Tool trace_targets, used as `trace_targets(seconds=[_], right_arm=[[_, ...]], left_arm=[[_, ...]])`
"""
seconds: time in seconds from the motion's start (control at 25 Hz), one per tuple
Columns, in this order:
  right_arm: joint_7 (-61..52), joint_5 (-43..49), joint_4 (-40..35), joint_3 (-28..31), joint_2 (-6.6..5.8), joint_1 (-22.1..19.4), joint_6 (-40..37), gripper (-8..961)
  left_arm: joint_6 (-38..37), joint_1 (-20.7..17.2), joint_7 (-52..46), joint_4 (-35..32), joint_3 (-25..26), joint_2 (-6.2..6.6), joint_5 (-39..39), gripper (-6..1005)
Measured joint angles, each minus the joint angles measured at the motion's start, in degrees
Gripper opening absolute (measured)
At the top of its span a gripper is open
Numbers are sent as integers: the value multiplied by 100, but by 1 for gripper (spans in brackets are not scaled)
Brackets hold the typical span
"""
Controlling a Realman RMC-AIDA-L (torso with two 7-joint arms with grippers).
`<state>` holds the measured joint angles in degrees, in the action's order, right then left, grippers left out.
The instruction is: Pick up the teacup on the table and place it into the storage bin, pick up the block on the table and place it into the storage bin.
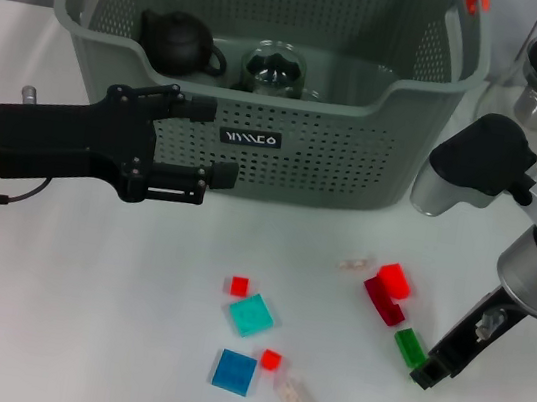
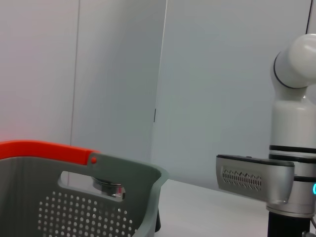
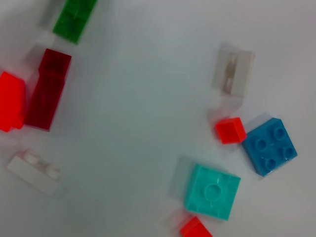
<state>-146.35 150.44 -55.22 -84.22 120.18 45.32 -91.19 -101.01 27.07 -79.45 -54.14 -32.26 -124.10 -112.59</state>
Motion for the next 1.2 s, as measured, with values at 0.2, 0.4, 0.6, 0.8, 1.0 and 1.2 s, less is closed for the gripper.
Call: trace_targets(seconds=[0.2, 0.4, 0.6, 0.8, 1.0, 1.2], right_arm=[[56, 10, -192, 310, -63, -52, -282, 438], [137, 78, -657, 942, -173, -119, -723, 439], [325, -6, -1321, 1933, -205, 8, -1394, 439], [352, -596, -1981, 2796, -206, 371, -2015, 440], [319, -982, -2138, 3302, -254, 852, -2050, 440], [457, -972, -1531, 3357, -395, 1302, -1198, 441]], left_arm=[[-30, 0, -4, 0, 0, 0, 0, 861], [-32, 14, -16, 0, 0, 0, 0, 861], [0, 4, -31, -8, 4, -1, 0, 862], [-56, -58, -37, -30, 53, -1, -60, 862], [-395, -129, -38, -54, 60, -14, -212, 861], [-727, -153, -40, -91, 70, -18, -237, 861]])
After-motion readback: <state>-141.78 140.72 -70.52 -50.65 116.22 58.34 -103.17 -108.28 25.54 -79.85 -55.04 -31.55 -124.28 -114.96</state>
